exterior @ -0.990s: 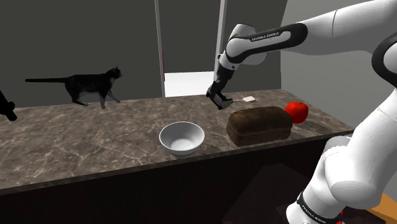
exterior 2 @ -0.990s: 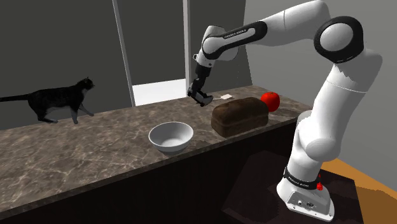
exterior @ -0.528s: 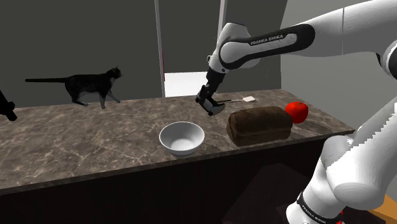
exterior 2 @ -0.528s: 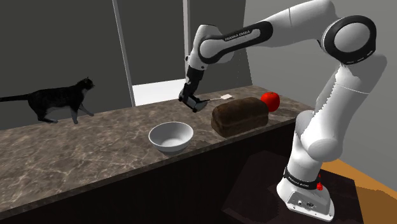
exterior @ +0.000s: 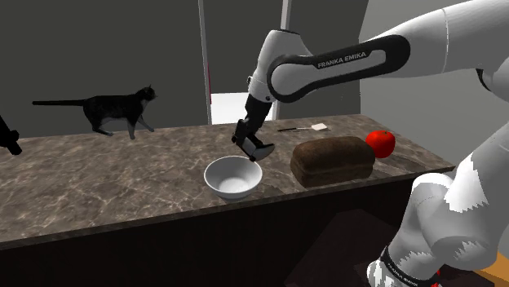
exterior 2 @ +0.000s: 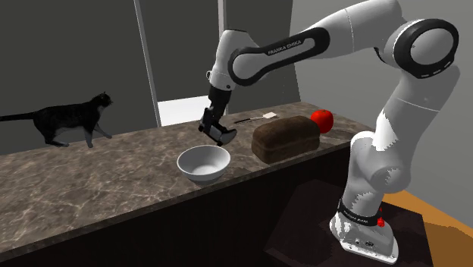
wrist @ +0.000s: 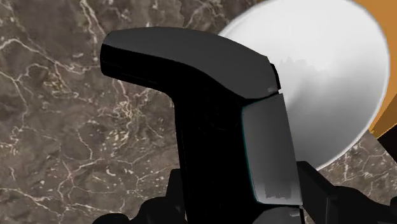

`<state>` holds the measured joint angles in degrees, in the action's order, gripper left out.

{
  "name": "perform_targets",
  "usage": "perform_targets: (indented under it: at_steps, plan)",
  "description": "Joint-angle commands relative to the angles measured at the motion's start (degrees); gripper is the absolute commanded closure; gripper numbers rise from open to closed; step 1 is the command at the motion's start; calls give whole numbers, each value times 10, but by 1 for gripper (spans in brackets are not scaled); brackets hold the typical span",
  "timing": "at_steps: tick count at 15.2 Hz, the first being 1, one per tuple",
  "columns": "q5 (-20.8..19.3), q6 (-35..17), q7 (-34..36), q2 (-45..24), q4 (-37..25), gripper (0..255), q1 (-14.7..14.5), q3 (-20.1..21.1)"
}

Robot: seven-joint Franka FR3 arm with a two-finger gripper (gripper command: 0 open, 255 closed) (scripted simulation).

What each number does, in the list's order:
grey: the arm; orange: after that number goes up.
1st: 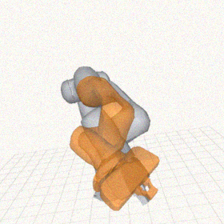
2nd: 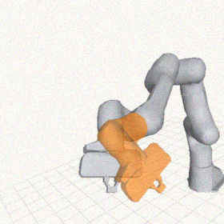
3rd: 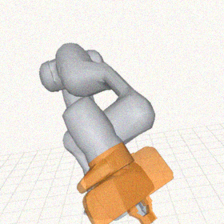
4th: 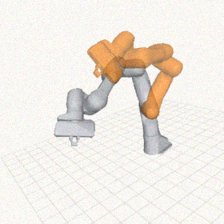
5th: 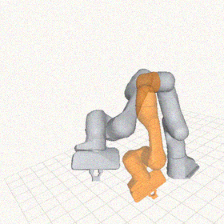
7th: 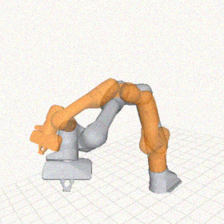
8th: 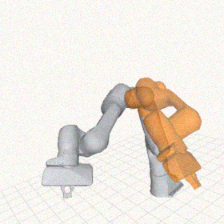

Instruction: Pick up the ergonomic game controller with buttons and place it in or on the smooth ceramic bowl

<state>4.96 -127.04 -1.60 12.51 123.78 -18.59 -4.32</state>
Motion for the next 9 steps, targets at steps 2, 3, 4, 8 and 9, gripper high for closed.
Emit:
perform_targets:
  at_steps: [2,3,4,8,9]
  plan:
    - [-7,-2,49,-14,-15,255,-16,29]
    - [-10,-3,64,-18,-20,255,-21,37]
    - [-13,-3,79,-24,-26,255,-26,46]
    - [-18,-19,106,-38,-26,255,-35,61]
    - [-18,-26,105,-39,-20,255,-35,61]
